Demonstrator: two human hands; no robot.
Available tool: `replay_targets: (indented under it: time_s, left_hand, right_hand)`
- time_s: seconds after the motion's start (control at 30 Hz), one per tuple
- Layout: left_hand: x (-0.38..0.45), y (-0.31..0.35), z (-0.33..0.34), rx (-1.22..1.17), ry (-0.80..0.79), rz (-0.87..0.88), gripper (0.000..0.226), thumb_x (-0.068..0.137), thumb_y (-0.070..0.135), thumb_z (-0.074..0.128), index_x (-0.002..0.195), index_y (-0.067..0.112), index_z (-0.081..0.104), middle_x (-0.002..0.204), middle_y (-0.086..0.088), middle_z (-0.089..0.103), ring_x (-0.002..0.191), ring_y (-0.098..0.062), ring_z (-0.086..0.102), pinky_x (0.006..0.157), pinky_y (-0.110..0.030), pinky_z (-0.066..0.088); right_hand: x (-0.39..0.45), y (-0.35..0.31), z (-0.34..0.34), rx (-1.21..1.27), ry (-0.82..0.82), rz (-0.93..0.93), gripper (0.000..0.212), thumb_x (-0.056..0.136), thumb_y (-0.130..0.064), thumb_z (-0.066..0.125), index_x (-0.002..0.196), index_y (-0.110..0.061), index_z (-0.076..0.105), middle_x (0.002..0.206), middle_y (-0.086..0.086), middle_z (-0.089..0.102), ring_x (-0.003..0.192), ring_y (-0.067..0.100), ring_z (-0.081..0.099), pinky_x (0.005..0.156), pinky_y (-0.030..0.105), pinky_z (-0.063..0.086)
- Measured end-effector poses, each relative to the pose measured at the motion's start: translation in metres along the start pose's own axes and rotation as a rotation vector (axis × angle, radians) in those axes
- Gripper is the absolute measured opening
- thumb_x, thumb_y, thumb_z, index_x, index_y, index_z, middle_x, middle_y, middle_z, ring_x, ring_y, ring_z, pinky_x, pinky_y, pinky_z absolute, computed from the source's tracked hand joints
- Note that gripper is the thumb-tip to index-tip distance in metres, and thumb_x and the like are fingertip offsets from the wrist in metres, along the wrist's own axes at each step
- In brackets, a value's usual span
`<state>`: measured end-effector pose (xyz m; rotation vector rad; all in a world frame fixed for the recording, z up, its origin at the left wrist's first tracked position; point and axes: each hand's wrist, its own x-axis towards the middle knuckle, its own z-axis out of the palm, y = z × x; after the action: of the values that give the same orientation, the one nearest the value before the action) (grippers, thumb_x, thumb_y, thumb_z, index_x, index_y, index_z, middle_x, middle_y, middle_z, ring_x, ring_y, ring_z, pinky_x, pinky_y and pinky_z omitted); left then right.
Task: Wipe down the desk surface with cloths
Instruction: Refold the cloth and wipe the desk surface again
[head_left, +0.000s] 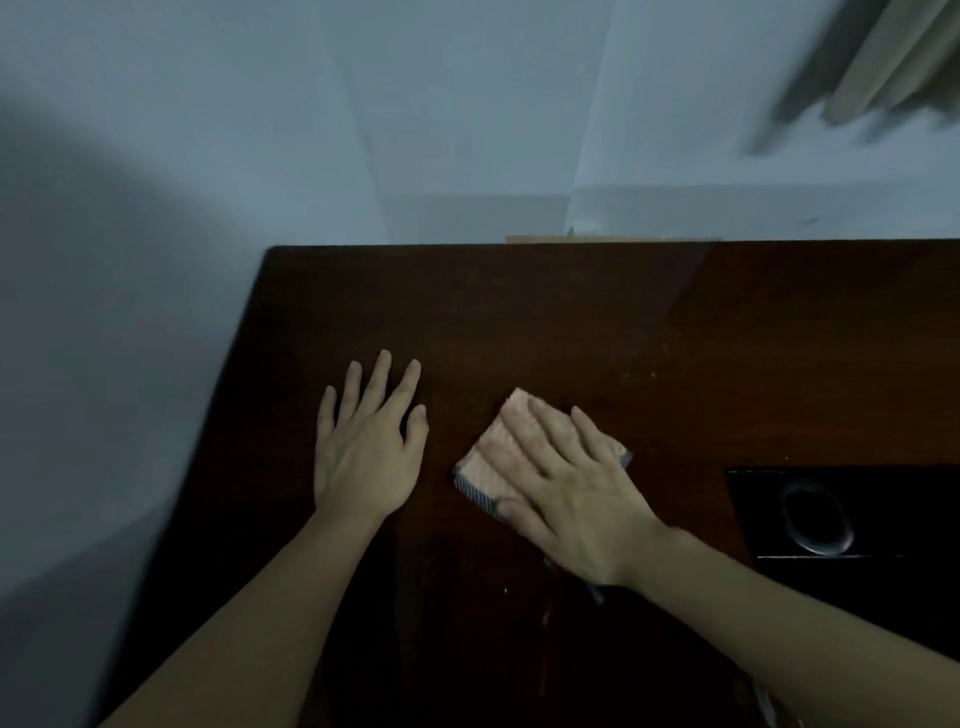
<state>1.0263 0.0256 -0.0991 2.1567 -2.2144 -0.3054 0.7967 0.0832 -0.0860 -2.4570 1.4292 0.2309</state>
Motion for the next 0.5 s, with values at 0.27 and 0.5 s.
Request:
replay_targets:
  time_s: [0.27, 0.5]
  left_hand:
    - [0.002, 0.0, 0.003, 0.003, 0.005, -0.012, 0.055, 0.106, 0.05, 0.019, 0.159, 0.042, 0.011, 0.17, 0.007, 0.001, 0.156, -0.019, -0.005, 0.127, -0.043, -0.001]
    - [0.0, 0.0, 0.003, -0.011, 0.016, -0.016, 0.055, 0.105, 0.049, 0.022, 0.159, 0.04, 0.016, 0.17, 0.007, 0.005, 0.156, -0.019, -0.002, 0.127, -0.043, 0.0]
  right_hand:
    - [0.07, 0.066, -0.023, -0.043, 0.087, 0.21, 0.065, 0.099, -0.063, -0.002, 0.159, -0.041, -0.013, 0.169, 0.002, -0.018, 0.156, 0.026, -0.016, 0.124, 0.05, -0.008]
    - [0.058, 0.041, -0.017, 0.001, 0.074, 0.252, 0.065, 0.101, -0.06, -0.002, 0.16, -0.035, -0.013, 0.169, 0.007, -0.019, 0.155, 0.03, -0.017, 0.124, 0.055, -0.007]
